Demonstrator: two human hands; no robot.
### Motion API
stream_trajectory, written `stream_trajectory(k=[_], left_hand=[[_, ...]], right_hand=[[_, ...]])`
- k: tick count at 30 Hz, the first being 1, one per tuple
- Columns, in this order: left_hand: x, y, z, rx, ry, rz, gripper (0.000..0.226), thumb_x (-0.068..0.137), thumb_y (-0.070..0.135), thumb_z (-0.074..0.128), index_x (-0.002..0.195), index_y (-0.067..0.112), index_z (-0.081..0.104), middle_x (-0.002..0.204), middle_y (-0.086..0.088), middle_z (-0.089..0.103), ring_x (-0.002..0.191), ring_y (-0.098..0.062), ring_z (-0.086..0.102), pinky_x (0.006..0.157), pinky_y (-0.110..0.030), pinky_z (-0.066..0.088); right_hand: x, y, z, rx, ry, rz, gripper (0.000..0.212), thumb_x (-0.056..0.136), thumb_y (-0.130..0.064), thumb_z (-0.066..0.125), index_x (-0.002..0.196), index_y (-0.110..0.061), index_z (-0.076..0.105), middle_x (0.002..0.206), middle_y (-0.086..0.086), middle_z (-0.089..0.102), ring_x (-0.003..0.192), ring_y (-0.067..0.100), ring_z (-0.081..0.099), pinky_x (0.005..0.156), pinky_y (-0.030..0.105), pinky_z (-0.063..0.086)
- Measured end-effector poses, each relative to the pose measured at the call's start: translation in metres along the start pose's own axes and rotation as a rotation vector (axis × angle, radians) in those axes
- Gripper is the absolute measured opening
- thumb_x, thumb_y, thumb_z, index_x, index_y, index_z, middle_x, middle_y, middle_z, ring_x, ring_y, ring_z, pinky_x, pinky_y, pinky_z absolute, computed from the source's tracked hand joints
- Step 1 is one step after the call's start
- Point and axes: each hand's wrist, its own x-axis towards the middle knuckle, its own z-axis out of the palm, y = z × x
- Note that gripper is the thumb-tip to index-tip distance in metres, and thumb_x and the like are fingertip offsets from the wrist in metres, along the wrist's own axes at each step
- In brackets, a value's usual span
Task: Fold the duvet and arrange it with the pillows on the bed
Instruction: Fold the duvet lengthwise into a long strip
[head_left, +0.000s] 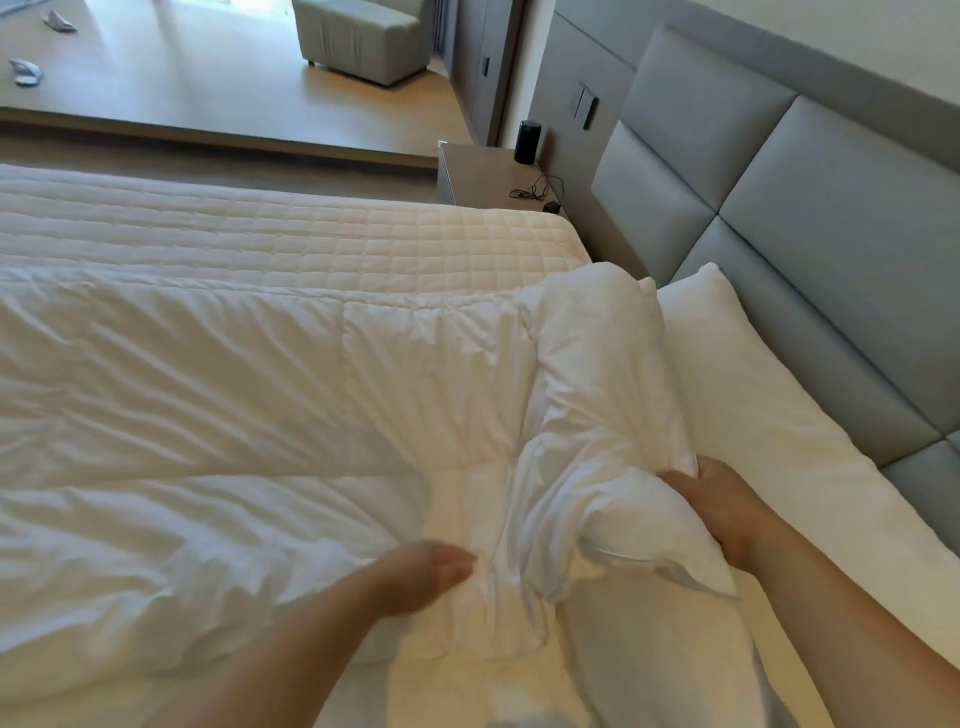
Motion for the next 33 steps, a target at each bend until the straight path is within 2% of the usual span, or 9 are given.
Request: stream_trajectory(k=[4,9,13,19,23,26,28,30,33], left_hand=[[-0.018,0.010,-0.060,-0.722,0.264,-0.095,0.034,0.104,0.034,0.039,0.130,0.021,0.057,0.126,-0.003,0.065,0.107,-0.022,0.064,0.098,-0.041,0.045],[-0.053,0.006,-0.139,-1.174,0.421,0.030,0.046,0.102,0.050,0.034,0.127,0.020,0.057,0.110,-0.006,0.069,0.090,-0.023,0.065,0.080,-0.038,0.049],[-0.090,-0.029,-0.178,-1.187,0.460,0.058,0.052,0.101,0.055,0.031,0.124,0.019,0.061,0.116,-0.015,0.070,0.102,-0.028,0.067,0.089,-0.041,0.052],[-0.138,-0.130,-0.183,-0.940,0.461,-0.230,0.060,0.091,0.072,0.036,0.130,0.030,0.054,0.127,0.005,0.061,0.117,-0.023,0.058,0.101,-0.049,0.045],[-0.146,-0.171,-0.162,-0.868,0.431,-0.269,0.071,0.081,0.077,0.049,0.131,0.027,0.050,0.126,0.000,0.063,0.113,-0.021,0.062,0.097,-0.045,0.049],[-0.145,-0.187,-0.150,-0.893,0.419,-0.204,0.072,0.074,0.072,0.063,0.128,0.026,0.051,0.120,-0.002,0.067,0.108,-0.020,0.067,0.097,-0.047,0.051],[-0.140,-0.191,-0.147,-0.860,0.431,-0.227,0.062,0.073,0.067,0.061,0.119,0.026,0.056,0.112,-0.002,0.071,0.101,-0.023,0.069,0.092,-0.050,0.054],[-0.131,-0.194,-0.145,-0.827,0.461,-0.275,0.059,0.070,0.067,0.055,0.112,0.026,0.061,0.106,-0.004,0.072,0.096,-0.028,0.070,0.089,-0.055,0.055],[-0.125,-0.185,-0.145,-0.770,0.476,-0.367,0.057,0.074,0.058,0.045,0.116,0.023,0.060,0.111,-0.005,0.068,0.099,-0.028,0.066,0.093,-0.047,0.053]], right_hand=[[-0.012,-0.065,0.043,-0.248,0.076,-0.333,0.008,0.087,-0.015,0.060,0.085,-0.013,0.067,0.083,0.002,0.071,0.079,0.022,0.065,0.063,0.028,0.047],[-0.039,-0.137,0.156,-0.582,0.021,-0.638,0.025,0.091,-0.027,0.057,0.098,-0.003,0.058,0.103,0.019,0.062,0.097,0.032,0.057,0.077,0.033,0.037],[-0.058,-0.146,0.275,-0.720,-0.123,-0.760,0.025,0.091,-0.027,0.053,0.103,-0.005,0.057,0.109,0.021,0.061,0.101,0.037,0.058,0.082,0.037,0.045],[-0.075,-0.105,0.405,-0.619,-0.348,-0.604,0.037,0.094,-0.035,0.048,0.125,-0.015,0.050,0.128,0.017,0.045,0.104,0.039,0.056,0.085,0.037,0.045],[-0.078,-0.080,0.429,-0.444,-0.544,-0.539,0.055,0.085,-0.043,0.055,0.138,-0.041,0.038,0.124,0.005,0.044,0.106,0.022,0.055,0.094,0.030,0.044],[-0.077,-0.071,0.416,-0.247,-0.630,-0.551,0.047,0.082,-0.041,0.055,0.129,-0.037,0.055,0.112,-0.005,0.053,0.097,0.006,0.057,0.095,0.025,0.045],[-0.076,-0.064,0.401,-0.219,-0.402,-0.640,0.040,0.081,-0.042,0.055,0.116,-0.027,0.065,0.111,-0.008,0.060,0.102,0.004,0.058,0.096,0.028,0.045],[-0.073,-0.053,0.388,-0.381,0.072,-0.762,0.037,0.079,-0.045,0.055,0.107,-0.023,0.067,0.112,-0.006,0.061,0.107,0.015,0.059,0.096,0.032,0.043],[-0.065,-0.055,0.375,-0.732,0.351,-0.550,0.068,0.078,-0.058,0.052,0.136,-0.024,0.043,0.144,0.007,0.038,0.133,0.031,0.037,0.104,0.046,0.035]])
